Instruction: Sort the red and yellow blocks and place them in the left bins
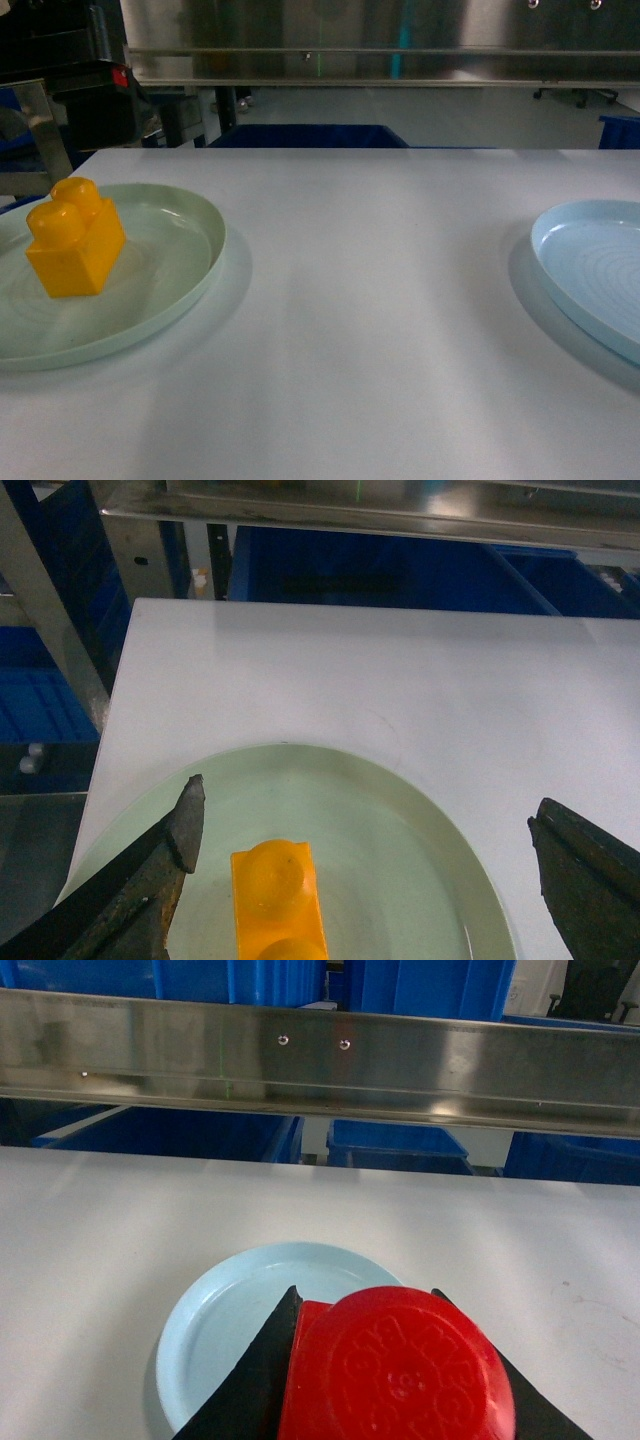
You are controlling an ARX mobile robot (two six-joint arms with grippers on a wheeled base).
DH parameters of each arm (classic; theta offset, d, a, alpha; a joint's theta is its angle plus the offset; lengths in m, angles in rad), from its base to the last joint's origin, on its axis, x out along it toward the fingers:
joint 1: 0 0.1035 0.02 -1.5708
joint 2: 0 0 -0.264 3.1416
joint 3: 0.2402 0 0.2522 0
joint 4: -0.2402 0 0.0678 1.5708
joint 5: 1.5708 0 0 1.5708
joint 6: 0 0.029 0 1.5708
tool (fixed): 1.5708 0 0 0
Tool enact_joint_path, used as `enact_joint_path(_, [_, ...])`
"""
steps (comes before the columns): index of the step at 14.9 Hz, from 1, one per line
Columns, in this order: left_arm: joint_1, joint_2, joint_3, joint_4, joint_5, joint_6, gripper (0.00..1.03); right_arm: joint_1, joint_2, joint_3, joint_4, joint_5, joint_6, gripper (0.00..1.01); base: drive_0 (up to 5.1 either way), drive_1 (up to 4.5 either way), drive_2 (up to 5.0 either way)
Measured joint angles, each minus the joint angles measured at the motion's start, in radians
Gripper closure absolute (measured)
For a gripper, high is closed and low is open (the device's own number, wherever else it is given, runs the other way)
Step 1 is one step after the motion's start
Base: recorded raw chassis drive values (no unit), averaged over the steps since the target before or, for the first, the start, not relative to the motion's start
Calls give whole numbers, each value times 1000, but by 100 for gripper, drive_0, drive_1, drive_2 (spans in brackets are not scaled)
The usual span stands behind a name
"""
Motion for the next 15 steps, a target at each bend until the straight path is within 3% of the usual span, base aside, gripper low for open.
enact_joint_path(4, [13, 68, -18, 52, -19, 17, 5, 0, 0, 0, 0, 0, 0, 72, 0, 0, 0])
enact_joint_path(13, [44, 176, -81, 169, 9, 79, 5, 0, 0, 0, 0, 0, 0, 72, 0, 0, 0])
enact_joint_path(15, [55, 221, -97, 209, 9, 108, 5, 0, 0, 0, 0, 0, 0, 72, 0, 0, 0])
